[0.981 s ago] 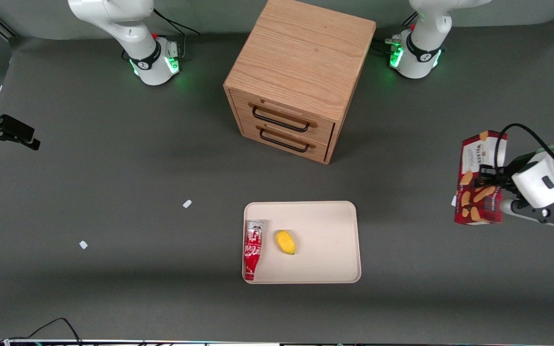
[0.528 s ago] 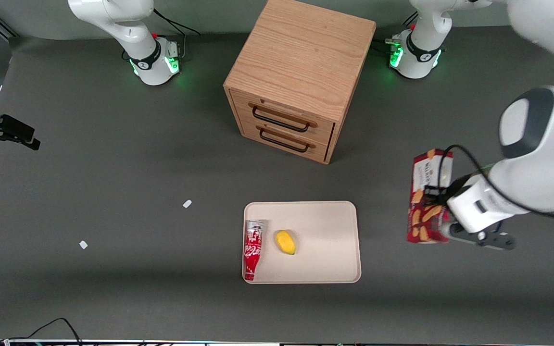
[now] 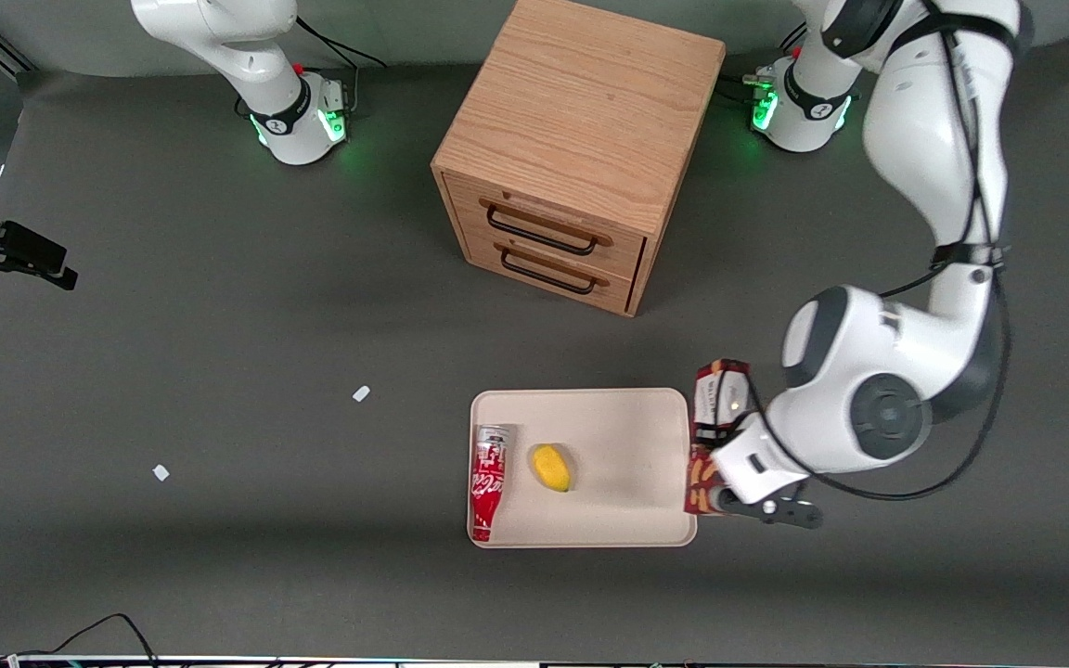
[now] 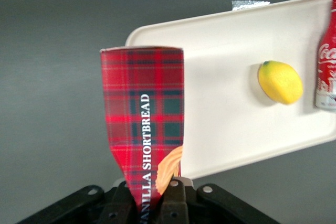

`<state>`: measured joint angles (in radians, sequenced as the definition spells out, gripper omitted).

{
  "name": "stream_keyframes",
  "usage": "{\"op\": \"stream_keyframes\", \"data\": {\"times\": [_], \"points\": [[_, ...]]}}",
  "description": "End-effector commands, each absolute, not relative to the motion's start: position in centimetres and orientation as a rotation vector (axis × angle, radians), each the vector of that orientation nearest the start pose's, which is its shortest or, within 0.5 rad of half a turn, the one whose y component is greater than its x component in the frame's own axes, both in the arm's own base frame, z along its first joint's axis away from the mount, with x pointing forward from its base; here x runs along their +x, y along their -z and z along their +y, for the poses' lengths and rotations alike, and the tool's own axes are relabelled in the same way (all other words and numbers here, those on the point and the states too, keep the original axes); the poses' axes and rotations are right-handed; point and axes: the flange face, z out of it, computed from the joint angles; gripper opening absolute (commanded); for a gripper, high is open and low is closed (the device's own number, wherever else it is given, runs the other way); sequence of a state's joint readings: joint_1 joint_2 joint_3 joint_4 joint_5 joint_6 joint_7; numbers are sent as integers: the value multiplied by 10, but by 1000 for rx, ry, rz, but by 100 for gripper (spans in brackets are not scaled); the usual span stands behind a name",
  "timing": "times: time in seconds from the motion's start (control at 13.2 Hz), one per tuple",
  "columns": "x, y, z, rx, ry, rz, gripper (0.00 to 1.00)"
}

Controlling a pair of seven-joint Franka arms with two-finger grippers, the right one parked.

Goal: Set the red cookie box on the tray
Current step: 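Carry the box over the white tray and lower it beside the can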

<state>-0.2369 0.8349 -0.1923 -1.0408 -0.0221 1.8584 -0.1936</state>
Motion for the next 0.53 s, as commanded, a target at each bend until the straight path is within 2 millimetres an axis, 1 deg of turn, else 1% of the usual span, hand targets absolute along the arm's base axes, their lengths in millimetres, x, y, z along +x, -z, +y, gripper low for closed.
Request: {"op": "stream_keyframes", "data": {"times": [0.0,0.15,0.3,0.38,0.45], "points": [[718,-317,-301,-3268,-41,205,0],[718,-296,-310,-3238,-16,177,0],[720,-276,-305,-3224,-11,155,0],[723,-270,-300,-3222,0,140,0],[723,-262,-304,-3223,11,125,0]]}}
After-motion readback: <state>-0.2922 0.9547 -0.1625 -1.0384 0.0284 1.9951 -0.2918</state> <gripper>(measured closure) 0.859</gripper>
